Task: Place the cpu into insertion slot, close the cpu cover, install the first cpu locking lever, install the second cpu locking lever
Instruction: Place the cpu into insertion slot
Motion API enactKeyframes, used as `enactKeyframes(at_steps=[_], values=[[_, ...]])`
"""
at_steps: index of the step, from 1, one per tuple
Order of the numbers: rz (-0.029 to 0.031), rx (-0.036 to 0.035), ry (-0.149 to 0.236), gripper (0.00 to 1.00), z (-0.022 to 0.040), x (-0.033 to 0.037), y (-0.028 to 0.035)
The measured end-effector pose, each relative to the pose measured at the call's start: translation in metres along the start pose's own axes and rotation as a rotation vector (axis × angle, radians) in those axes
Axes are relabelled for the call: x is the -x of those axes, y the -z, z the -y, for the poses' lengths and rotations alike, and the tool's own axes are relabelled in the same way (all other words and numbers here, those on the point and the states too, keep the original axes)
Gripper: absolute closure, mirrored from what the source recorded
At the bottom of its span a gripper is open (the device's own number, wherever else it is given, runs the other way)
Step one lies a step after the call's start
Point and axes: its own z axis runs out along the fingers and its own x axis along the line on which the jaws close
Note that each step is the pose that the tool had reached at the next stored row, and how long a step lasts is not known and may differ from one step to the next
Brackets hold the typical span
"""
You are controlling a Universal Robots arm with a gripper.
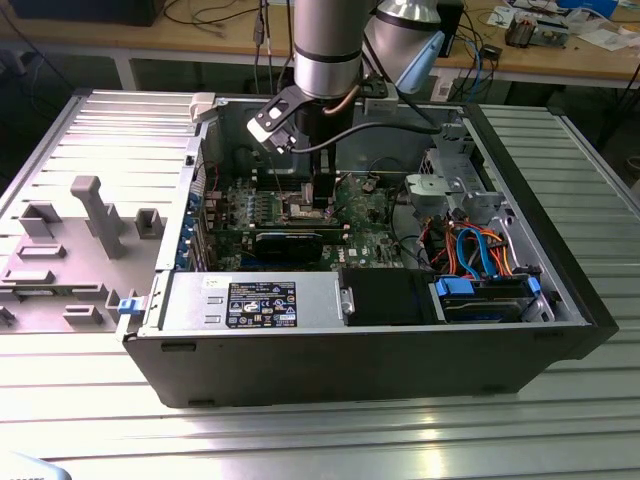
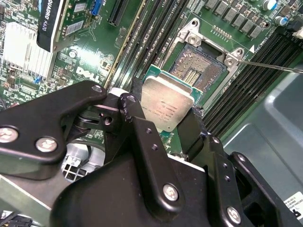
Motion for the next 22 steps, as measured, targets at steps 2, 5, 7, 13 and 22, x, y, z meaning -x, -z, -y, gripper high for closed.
enactKeyframes(at_steps=[2, 5, 7, 13, 22], values=[[-0.0002, 0.0000, 0.000, 0.45, 0.0000, 0.0000, -0.0003], [-0.0004, 0.0000, 0.000, 0.45, 0.0002, 0.0000, -0.0009], [-0.0005, 0.0000, 0.000, 0.45, 0.0003, 0.0000, -0.0011], [-0.0005, 0.0000, 0.000, 0.45, 0.0003, 0.0000, -0.0024], [0.0207, 0.0002, 0.024, 0.45, 0.0087, -0.0082, -0.0112]])
